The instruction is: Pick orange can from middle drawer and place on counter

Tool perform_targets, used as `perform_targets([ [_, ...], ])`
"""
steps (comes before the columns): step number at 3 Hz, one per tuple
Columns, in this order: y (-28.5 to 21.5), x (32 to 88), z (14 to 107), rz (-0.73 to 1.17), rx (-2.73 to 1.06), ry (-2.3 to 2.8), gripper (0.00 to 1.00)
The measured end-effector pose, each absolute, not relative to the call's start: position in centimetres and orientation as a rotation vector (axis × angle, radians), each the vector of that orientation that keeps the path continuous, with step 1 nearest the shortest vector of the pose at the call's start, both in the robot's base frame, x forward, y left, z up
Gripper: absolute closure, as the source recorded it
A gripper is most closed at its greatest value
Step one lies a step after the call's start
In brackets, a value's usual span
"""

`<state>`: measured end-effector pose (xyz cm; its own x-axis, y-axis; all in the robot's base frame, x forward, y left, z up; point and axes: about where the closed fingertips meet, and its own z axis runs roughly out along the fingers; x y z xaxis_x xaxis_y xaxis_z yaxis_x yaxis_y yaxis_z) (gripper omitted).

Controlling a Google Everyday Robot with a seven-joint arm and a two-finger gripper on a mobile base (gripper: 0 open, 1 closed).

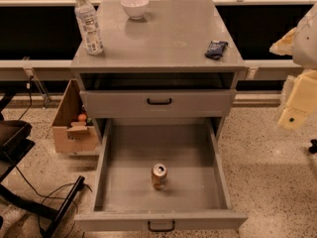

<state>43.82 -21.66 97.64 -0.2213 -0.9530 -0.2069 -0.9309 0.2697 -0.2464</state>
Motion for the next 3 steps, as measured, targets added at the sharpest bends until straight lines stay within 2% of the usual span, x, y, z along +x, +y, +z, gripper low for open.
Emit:
perform_targets([
  [2, -21.9, 43.8, 96.8, -0.056, -1.691, 2.216, 0.00],
  [3, -22.1, 43.4, 90.6, 0.135, -1.629, 2.164, 0.00],
])
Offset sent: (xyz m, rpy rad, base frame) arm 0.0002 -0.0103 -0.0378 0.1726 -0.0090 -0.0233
